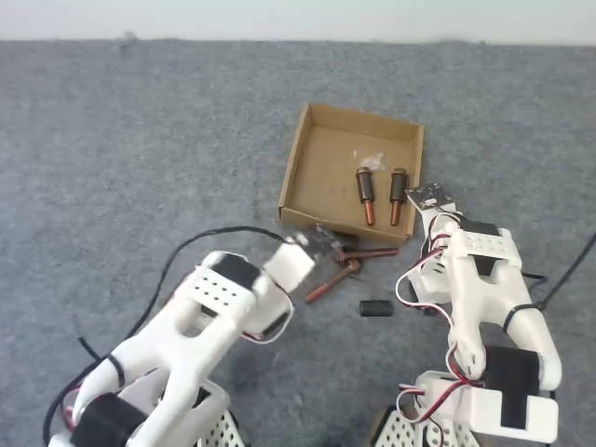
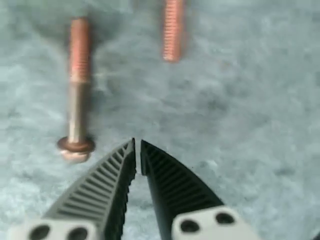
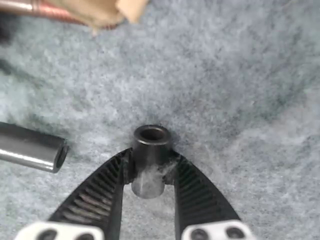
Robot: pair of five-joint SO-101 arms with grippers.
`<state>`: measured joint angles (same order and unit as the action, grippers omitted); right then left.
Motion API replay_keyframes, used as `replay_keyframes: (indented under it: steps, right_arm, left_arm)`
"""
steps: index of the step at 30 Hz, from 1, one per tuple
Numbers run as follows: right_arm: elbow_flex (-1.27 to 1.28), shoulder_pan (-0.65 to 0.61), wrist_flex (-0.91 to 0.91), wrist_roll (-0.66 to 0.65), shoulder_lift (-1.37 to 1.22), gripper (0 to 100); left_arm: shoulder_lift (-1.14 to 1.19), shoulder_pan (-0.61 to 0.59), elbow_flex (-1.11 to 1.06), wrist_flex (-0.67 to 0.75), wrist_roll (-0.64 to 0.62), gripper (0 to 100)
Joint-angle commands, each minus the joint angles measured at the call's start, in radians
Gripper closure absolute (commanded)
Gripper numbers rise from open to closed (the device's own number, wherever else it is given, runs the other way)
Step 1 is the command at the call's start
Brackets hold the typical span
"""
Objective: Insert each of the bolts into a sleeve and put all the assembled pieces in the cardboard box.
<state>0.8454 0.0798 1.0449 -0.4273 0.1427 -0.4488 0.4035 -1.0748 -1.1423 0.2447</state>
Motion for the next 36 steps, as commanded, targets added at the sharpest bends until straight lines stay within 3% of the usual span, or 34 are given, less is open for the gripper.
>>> replay_keyframes:
  steps: [1,13,22,29,36]
  right_arm:
    - [-0.025,0.001,-0.015,-0.009,0.030,99.1]
    - [-0.021,0.001,-0.013,-0.005,0.030,99.1]
    - [-0.021,-0.001,-0.013,-0.011,0.030,99.1]
    - [-0.021,-0.001,-0.013,-0.012,0.031,99.1]
    - [-0.020,-0.001,-0.013,-0.012,0.031,99.1]
  left_arm:
    - [-0.028,-0.117,0.008,0.021,-0.021,99]
    - [0.244,-0.180,0.117,0.078,-0.021,99]
    - [0.264,-0.189,0.148,0.092,-0.031,99]
    - [0.275,-0.285,0.249,0.100,-0.236,99]
    - [0.276,-0.296,0.217,0.295,-0.376,99]
